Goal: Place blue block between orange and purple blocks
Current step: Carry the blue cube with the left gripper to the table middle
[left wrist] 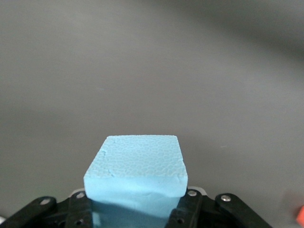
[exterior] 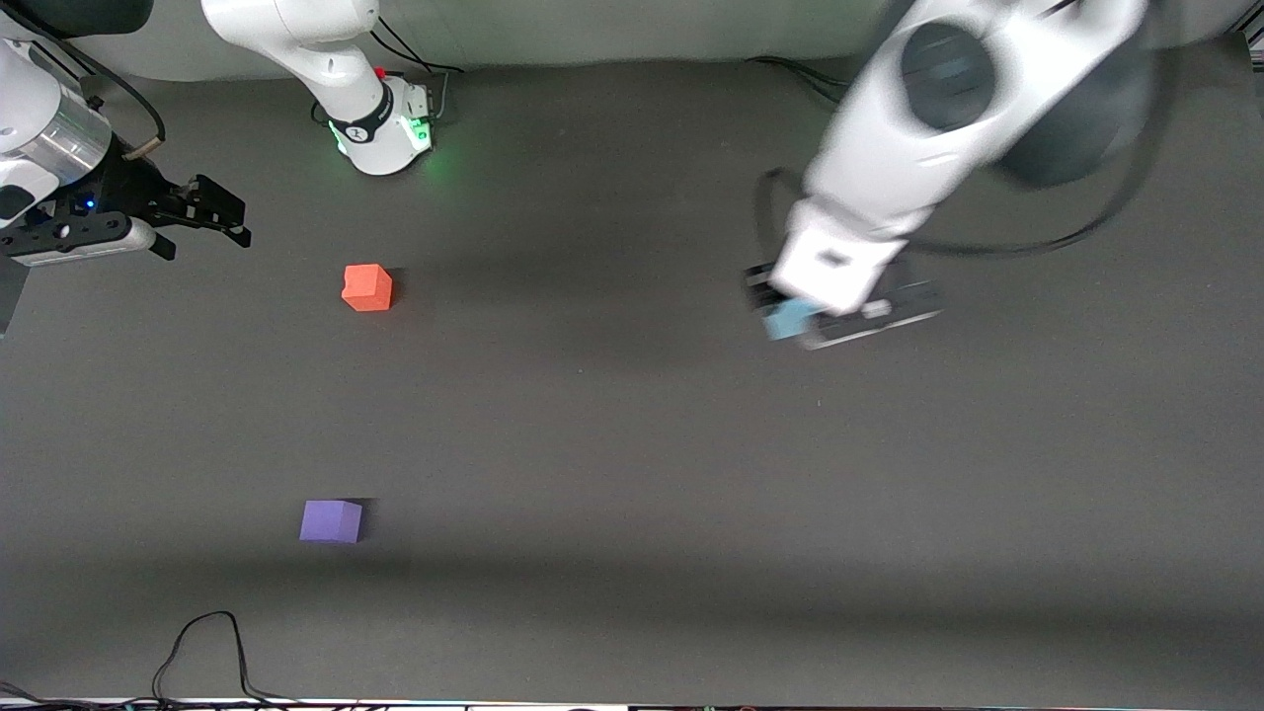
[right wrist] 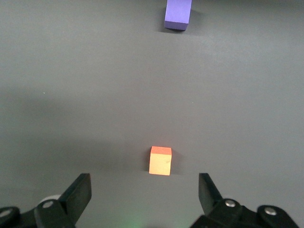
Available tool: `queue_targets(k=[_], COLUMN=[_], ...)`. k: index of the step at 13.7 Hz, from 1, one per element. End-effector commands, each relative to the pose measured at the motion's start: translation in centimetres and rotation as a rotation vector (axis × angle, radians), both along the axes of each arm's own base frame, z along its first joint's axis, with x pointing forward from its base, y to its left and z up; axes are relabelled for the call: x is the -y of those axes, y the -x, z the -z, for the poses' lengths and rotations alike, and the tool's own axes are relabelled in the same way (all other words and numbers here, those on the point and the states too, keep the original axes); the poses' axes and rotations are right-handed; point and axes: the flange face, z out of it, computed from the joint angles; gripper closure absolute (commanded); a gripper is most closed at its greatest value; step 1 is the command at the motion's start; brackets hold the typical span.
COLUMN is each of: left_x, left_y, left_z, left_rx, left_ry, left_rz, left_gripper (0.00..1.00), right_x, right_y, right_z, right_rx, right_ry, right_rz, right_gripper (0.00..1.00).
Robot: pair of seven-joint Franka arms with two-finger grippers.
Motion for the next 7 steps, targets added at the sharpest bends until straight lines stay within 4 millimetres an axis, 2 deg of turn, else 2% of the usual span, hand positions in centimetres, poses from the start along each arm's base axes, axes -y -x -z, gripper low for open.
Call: queue_targets(k=[1, 4, 7], left_x=[8.9, 14.7, 19.1], left_y=[-1.3, 1.4, 4.0], left_z=[5.8, 12.2, 19.7], left_rx=[0.044, 0.046, 0.070], left_ry=[0.004, -0.008, -0.049], left_rz=[-0.078, -0.077, -0.071], left_gripper=[0.50, 0.49, 0.48], right_x=[-0.4, -0.6, -0.4], right_y=[0.0, 0.1, 0.3], right_z=[0.0, 0.1, 0.2], right_rx=[0.004, -0.003, -0.019], right_ry=[-0.015, -0.014, -0.015], right_rz=[-0.023, -0.030, -0.022], right_gripper=[0.00, 0.00, 0.00])
